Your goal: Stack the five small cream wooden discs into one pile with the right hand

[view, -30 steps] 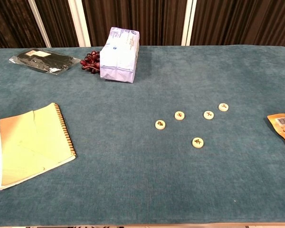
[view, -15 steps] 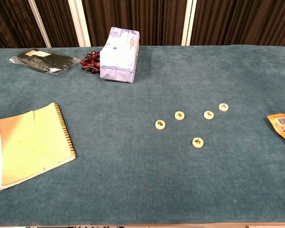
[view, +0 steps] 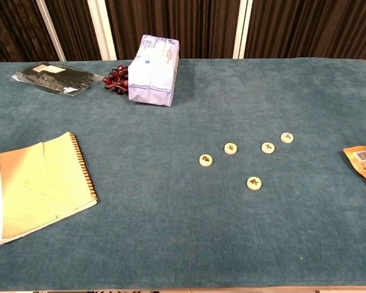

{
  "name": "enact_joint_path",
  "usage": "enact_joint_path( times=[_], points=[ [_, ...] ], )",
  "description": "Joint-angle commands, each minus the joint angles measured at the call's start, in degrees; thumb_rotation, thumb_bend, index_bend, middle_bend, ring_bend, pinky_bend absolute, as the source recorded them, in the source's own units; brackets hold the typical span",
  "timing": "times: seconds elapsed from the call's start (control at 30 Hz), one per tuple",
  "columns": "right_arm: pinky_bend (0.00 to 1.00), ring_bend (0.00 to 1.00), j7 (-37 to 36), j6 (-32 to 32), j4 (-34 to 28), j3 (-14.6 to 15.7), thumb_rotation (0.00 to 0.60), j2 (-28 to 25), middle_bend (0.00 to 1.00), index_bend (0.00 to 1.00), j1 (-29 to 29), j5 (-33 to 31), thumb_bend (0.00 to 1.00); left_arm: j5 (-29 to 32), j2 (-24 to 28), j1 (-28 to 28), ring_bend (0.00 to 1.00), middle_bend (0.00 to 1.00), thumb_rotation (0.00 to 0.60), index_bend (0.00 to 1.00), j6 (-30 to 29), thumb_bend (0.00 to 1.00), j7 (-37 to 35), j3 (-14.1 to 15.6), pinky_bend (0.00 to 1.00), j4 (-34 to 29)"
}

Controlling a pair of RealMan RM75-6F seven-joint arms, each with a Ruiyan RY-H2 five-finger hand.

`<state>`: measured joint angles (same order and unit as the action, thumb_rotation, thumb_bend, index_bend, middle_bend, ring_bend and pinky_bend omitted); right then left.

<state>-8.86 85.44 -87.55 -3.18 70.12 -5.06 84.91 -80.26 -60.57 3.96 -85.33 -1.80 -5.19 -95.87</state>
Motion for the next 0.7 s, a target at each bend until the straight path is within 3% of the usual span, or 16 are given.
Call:
enact_joint_path(
  times=[0.03, 0.2, 0.4, 0.7],
  points=[
    [0.0, 0.0, 0.2, -0.3, -0.3, -0.2, 0.6, 0.0, 0.0, 0.11, -0.2, -0.1, 0.3, 0.1, 0.0, -0.1, 0.0, 0.0, 0.6, 0.13, -0.2, 0.49, 0.0, -0.1, 0.0, -0.2],
    [0.0, 0.0, 3.3, -5.2, -2.7, -1.5, 0.6, -2.5, 0.0, 0.15, -3.5, -0.7, 0.3, 0.1, -0.1, 0.0, 0.0, 0.0, 0.6, 0.13, -0.1, 0.49, 0.1, -0.2, 0.0, -0.3],
    [0.0, 0.0, 8.2, -17.2, -7.0, -4.4, 0.6, -5.9, 0.0, 0.18, -10.9, -5.1, 0.3, 0.0, -0.2, 0.1, 0.0, 0.0, 0.6, 0.13, 0.0, 0.49, 0.2, -0.1, 0.0, -0.4],
    [0.0, 0.0, 13.9, -32.2, -4.4, -9.2, 0.6, -3.6, 0.0, 0.21, -21.8, -16.3, 0.3, 0.2, -0.2, 0.0, 0.0, 0.0, 0.6, 0.13, 0.0, 0.49, 0.0, -0.2, 0.0, -0.5]
  ],
)
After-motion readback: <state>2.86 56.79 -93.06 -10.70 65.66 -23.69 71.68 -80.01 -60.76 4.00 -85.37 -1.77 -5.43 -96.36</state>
